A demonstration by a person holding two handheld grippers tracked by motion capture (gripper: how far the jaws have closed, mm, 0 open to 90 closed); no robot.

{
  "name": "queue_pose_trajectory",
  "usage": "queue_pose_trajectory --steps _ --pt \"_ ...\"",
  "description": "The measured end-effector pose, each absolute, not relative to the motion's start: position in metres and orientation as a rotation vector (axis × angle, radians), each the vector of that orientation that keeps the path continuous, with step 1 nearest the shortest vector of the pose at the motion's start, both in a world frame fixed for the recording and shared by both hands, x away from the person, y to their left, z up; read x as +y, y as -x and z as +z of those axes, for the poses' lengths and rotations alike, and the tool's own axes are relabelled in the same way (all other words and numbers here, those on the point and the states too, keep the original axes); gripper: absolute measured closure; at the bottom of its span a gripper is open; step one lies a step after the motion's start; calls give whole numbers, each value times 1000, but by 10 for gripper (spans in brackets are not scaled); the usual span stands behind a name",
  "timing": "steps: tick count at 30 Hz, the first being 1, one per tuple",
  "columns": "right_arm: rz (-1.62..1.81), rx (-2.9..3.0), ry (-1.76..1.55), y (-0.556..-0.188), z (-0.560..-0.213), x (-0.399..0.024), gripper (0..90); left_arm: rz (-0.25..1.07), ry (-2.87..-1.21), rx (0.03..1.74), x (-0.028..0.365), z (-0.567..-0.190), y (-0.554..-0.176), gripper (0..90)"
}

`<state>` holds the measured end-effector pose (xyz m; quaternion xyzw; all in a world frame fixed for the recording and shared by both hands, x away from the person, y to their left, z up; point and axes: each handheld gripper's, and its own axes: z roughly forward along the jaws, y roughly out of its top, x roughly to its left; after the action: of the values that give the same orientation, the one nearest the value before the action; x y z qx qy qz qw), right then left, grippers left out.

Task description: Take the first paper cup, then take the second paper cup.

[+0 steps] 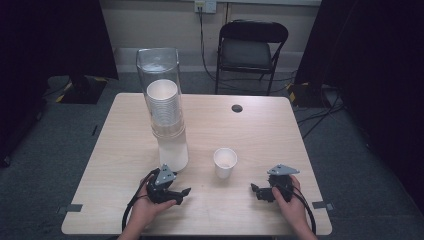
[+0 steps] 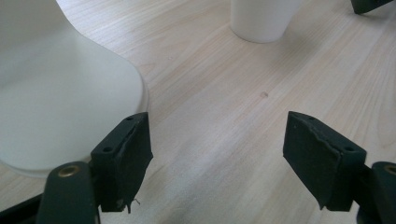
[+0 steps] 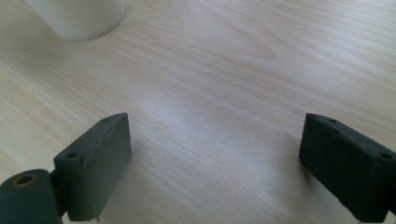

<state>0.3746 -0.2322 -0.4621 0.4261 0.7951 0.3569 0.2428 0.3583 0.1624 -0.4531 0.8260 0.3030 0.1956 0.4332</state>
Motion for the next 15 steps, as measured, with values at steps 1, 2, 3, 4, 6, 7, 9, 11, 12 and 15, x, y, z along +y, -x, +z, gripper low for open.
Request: queue_pose_trajectory --steps 1,2,3,4,6,7,9,11,12,15 --pt "974 2171 -1166 -374 -462 -232 88 487 -2058 755 162 -453 -358 235" --pt "974 2171 -1166 -374 -462 -232 88 487 -2054 757 163 -453 -358 235" --pt "974 2171 -1166 -375 -462 -232 88 478 -2046 764 163 -453 -358 235" --pt "974 2171 -1166 -374 -462 -232 88 478 -2041 770 163 -453 -358 235" --pt "976 2172 -1167 -374 -462 -232 88 489 -2043 776 166 -453 -358 233" --pt "974 2171 -1167 -374 -462 -232 88 489 -2032 782 167 -452 -358 233" --pt "974 2171 -1167 -374 -462 -232 88 500 -2030 788 171 -451 -358 233" --pt "974 2170 -1167 -374 -462 -232 87 499 -2019 805 172 -450 -358 233" --pt "974 2170 -1166 -374 -462 -232 87 497 -2015 809 174 -450 -359 233" --pt "974 2170 -1166 -374 -462 -232 88 510 -1991 830 180 -446 -361 233"
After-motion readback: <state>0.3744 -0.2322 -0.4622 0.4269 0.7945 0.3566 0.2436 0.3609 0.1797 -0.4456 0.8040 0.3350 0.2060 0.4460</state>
